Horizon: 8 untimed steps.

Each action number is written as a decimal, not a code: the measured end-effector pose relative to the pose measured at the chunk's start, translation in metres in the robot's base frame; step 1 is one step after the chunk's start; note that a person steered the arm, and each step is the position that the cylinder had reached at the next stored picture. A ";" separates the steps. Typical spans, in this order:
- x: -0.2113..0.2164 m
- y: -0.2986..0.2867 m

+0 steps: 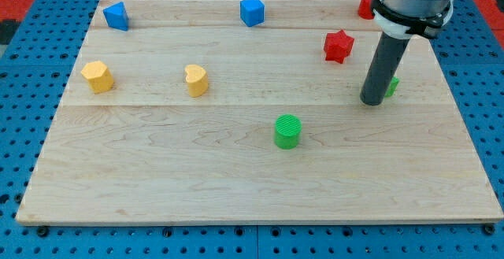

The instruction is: Push the green circle diagonal to the yellow heart

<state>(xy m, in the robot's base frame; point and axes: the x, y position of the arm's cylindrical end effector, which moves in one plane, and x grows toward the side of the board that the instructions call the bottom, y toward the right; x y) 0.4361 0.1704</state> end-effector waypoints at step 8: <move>0.103 -0.195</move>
<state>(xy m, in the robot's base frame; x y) 0.5393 -0.0244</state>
